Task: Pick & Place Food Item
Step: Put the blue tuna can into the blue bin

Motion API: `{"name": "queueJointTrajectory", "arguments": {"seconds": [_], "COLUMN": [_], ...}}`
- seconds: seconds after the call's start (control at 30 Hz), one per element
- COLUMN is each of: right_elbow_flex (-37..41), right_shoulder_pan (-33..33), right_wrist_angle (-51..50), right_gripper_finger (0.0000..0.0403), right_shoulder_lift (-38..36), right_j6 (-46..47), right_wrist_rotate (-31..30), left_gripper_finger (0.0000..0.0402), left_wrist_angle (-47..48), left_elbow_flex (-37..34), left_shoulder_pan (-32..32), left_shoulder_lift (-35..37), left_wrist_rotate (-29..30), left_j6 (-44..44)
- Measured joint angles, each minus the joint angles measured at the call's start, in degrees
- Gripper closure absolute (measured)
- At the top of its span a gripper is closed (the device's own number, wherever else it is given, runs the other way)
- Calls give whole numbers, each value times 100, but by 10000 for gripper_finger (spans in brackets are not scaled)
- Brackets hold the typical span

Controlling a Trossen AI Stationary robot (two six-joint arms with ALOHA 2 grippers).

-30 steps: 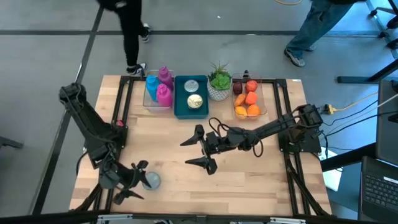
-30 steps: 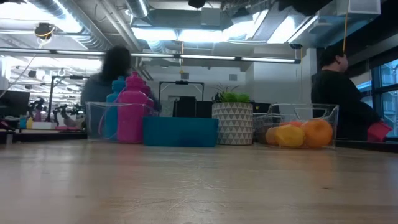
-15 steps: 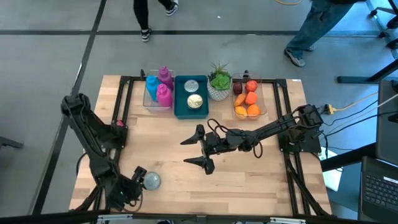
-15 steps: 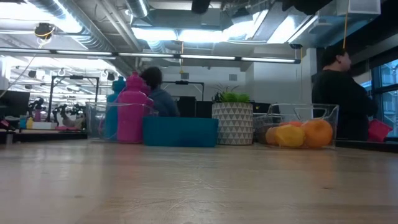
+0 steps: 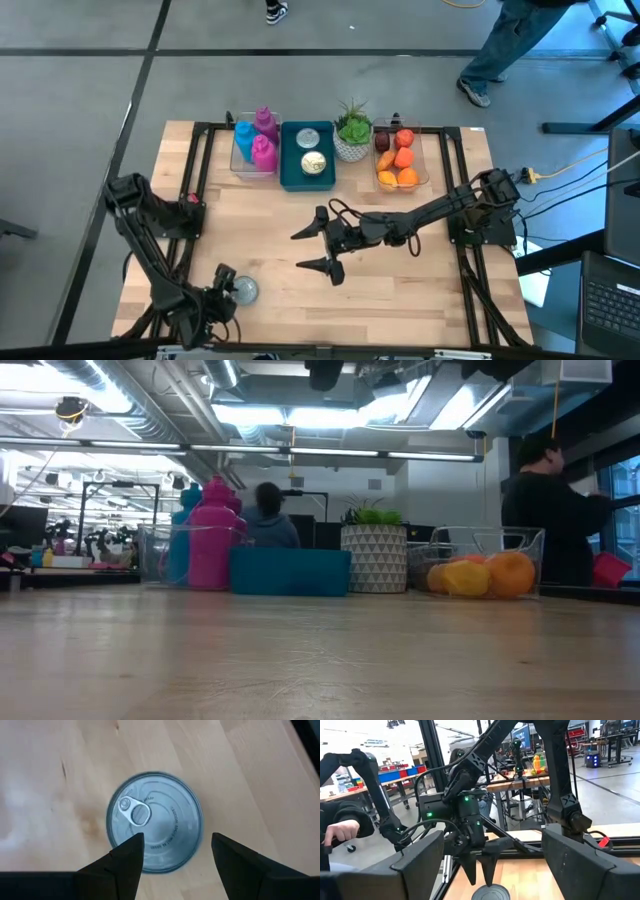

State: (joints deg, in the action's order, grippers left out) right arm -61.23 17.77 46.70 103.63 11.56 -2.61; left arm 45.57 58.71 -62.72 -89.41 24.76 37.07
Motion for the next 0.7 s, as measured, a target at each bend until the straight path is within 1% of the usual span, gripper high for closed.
{"name": "queueJointTrajectory", "arguments": {"seconds": [0.1, 0.37, 0.7], "right_elbow_flex": [0, 0, 0], "right_shoulder_pan": [23, 33, 105], "right_wrist_angle": [-65, -136, -138], "right_gripper_finger": [74, 74, 74], "right_shoulder_lift": [0, 2, 2], "right_j6": [-1, -1, 4], "right_wrist_rotate": [0, 0, -1], "left_gripper_finger": [178, 178, 178], "left_wrist_angle": [77, 106, 198], "left_elbow_flex": [124, 322, 423], "left_shoulder_pan": [-86, -145, -147], "left_shoulder_lift": [-214, -874, -1291], "left_wrist_rotate": [152, 168, 734], "left_j6": [113, 376, 513]}}
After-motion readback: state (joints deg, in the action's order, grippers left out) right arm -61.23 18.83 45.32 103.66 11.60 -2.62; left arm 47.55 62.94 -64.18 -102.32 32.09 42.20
